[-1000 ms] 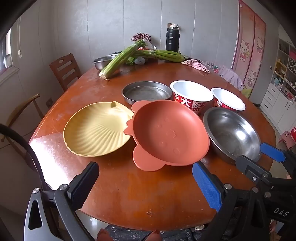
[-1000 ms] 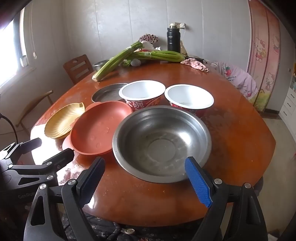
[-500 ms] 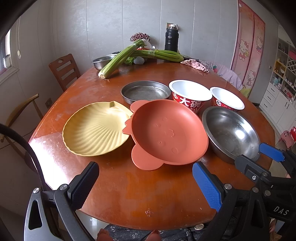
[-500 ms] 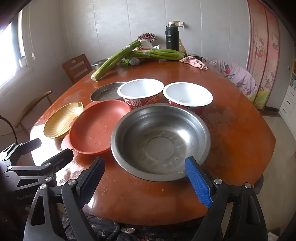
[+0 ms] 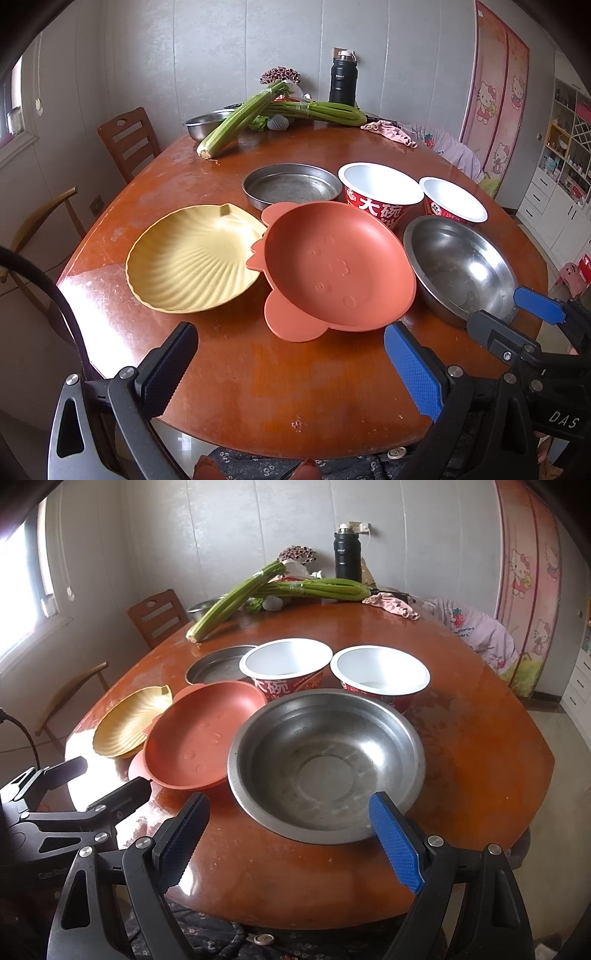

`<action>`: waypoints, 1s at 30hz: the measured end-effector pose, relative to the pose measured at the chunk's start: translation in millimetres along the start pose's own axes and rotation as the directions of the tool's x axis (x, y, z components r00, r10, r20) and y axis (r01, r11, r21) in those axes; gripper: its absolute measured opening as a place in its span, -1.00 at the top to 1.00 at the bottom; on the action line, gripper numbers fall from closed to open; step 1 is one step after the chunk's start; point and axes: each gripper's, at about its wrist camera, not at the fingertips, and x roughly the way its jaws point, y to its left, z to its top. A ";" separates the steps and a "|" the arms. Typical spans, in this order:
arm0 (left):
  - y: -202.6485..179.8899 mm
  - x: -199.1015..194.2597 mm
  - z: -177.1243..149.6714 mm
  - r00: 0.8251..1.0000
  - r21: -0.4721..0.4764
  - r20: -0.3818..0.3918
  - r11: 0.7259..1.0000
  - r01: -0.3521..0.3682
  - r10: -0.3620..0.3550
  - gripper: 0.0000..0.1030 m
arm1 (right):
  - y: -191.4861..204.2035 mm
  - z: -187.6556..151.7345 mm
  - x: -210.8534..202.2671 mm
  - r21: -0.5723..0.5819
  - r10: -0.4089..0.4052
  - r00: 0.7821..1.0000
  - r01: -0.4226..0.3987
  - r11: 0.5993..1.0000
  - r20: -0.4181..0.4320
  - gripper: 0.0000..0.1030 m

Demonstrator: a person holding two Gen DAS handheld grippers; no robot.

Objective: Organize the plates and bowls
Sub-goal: 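Reach the left gripper to the yellow shell plate rim and close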

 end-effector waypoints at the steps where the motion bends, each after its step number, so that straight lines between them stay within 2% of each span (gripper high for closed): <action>1: 1.0 -0.8 0.2 1.000 -0.002 0.002 1.000 0.001 -0.001 -0.97 | 0.2 0.5 -0.3 0.001 0.006 1.000 -0.006 1.000 0.000 -0.72; 8: 16.0 -4.9 2.6 1.000 -0.038 0.015 0.999 -0.006 0.006 -0.97 | 6.8 6.4 2.5 -0.052 -0.015 1.000 0.017 0.998 0.025 -0.72; 12: 31.5 -6.6 4.3 1.000 -0.078 0.021 0.997 -0.015 0.016 -0.97 | 15.9 13.9 8.4 -0.081 -0.005 1.000 0.004 0.997 -0.005 -0.72; 14: 39.8 -6.9 5.8 1.000 -0.098 0.019 0.995 -0.020 0.022 -0.97 | 22.2 18.2 12.2 -0.093 0.011 0.999 -0.015 0.996 -0.042 -0.72; 21: 73.3 -5.7 11.2 0.999 -0.165 0.007 0.985 -0.048 0.050 -0.97 | 54.9 44.1 23.1 -0.183 0.061 0.996 -0.072 0.980 -0.068 -0.72; 24: 91.1 -3.3 12.7 0.998 -0.207 -0.001 0.976 -0.069 0.070 -0.97 | 70.3 59.2 31.0 -0.212 0.128 0.990 -0.136 0.968 -0.054 -0.72; 26: 104.4 -0.7 12.8 0.996 -0.234 -0.010 0.968 -0.085 0.085 -0.97 | 78.0 70.8 40.7 -0.212 0.153 0.985 -0.167 0.963 -0.082 -0.72; 30: 128.3 8.5 12.7 0.993 -0.279 -0.040 0.953 -0.115 0.108 -0.97 | 95.3 90.5 55.4 -0.244 0.141 0.987 -0.156 0.957 -0.078 -0.72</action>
